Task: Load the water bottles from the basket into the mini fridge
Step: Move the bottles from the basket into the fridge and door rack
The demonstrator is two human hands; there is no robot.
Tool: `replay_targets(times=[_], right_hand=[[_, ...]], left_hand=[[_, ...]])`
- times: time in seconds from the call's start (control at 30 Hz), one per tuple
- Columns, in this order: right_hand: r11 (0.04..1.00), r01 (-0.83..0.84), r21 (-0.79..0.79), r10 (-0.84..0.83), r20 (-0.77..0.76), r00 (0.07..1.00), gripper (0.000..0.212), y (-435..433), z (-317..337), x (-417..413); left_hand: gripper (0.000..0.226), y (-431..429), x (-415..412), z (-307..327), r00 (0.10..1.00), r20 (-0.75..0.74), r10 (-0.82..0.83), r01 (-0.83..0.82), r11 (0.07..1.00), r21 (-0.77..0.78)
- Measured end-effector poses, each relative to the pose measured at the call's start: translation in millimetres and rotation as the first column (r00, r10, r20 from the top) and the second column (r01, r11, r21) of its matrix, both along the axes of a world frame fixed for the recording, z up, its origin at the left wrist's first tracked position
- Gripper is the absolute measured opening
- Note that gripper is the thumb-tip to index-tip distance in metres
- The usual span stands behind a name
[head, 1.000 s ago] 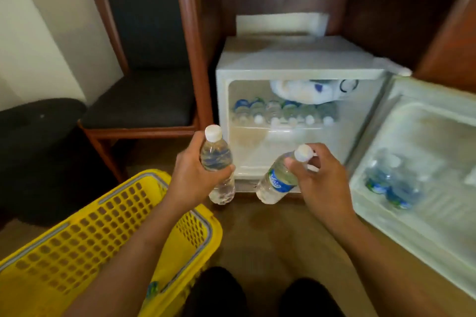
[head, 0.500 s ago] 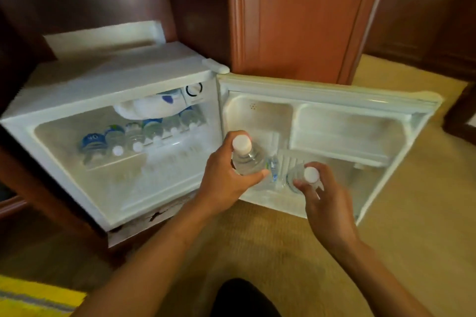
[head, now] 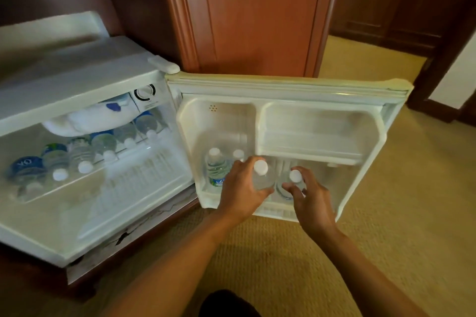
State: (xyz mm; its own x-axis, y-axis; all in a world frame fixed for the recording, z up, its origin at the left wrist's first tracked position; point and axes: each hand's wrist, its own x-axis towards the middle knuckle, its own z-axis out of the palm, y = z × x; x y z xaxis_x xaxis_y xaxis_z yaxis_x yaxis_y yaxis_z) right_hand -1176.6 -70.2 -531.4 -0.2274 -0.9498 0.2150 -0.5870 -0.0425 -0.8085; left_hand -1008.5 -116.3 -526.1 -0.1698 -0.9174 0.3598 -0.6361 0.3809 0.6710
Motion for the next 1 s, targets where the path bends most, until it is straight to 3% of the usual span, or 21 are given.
replay_targets(times=[0.1,0.33,0.5,0.63,1.0], right_hand=[[0.999,-0.007,0.046,0.007,0.000,1.000,0.031,-12.9,-5.0,1.2],[0.997,0.039,0.070,-0.037,-0.032,0.999,0.048,-32.1,-10.9,2.6],[0.994,0.022,0.109,-0.014,-0.077,0.997,0.069,-38.1,-13.5,2.0],[0.994,0.023,0.109,-0.024,0.009,1.000,0.065,-43.3,-16.2,1.0],[0.998,0.044,0.053,-0.045,0.012,0.999,0.059,-48.1,-15.5,0.6]], left_hand=[[0.074,-13.4,-5.5,-8.5,0.997,0.065,-0.033,0.029,0.997,0.065],[0.088,-28.7,-11.2,-16.8,0.999,0.019,-0.030,0.027,0.990,0.141],[0.082,-35.2,-12.3,-20.6,0.993,0.109,-0.047,0.033,0.991,0.132],[0.091,-36.1,-12.7,-21.1,0.990,0.134,-0.037,0.021,0.993,0.117],[0.102,-32.2,-21.6,-26.1,0.980,0.195,-0.028,0.019,0.999,0.047]])
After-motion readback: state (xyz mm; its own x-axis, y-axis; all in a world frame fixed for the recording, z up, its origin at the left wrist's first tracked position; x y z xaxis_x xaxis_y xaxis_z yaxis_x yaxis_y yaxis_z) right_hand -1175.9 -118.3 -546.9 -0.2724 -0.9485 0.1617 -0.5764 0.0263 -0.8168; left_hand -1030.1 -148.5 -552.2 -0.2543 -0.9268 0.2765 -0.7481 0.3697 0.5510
